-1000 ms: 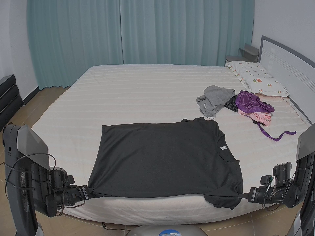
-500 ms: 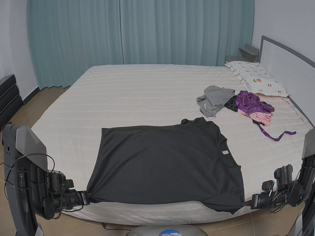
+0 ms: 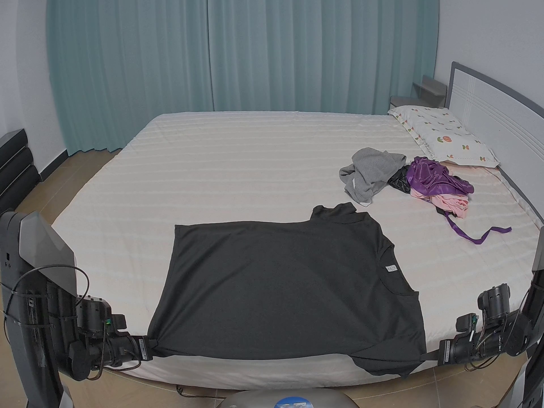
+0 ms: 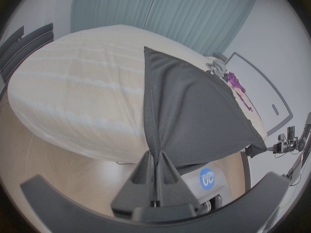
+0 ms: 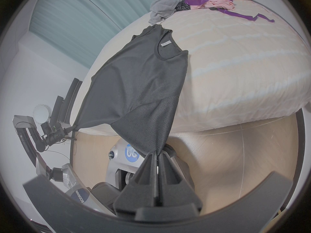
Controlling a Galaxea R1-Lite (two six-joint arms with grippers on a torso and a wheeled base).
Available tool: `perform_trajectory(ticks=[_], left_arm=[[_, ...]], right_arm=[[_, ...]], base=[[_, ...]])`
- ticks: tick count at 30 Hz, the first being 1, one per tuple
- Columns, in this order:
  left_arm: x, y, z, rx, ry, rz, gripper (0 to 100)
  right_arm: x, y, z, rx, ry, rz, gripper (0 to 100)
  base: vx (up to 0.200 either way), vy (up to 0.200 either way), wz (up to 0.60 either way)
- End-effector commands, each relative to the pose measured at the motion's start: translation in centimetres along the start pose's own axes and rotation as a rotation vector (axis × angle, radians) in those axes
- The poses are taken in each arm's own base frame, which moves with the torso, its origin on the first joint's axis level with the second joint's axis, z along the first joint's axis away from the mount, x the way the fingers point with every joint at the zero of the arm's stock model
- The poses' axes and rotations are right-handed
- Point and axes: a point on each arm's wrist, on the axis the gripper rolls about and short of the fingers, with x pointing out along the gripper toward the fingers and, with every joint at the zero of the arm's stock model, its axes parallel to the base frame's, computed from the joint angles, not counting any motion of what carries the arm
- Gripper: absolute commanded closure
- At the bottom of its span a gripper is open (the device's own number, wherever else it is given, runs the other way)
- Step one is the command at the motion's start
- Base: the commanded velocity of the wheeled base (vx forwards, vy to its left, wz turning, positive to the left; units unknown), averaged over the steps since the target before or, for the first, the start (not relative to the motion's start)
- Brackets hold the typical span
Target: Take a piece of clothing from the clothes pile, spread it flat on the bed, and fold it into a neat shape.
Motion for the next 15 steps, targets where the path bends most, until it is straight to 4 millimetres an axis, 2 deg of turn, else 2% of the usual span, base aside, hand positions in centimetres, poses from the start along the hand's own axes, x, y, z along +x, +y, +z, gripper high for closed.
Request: perform_trajectory(ticks=[1,15], left_arm=[[-1.2,-0.4,0.0,0.018,0.020,0.002,100],[-2.6,-0.5,-0.9,0.112,0.141,0.088,100]], right_arm=[[-0.3,0.1,-0.4,-0.002,0.006,-0.002,100],[-1.4,0.3,-1.3,-0.050,0.061,-0.029,100]], base=[[0.000,0.000,0.00],[0.000,0.000,0.00]])
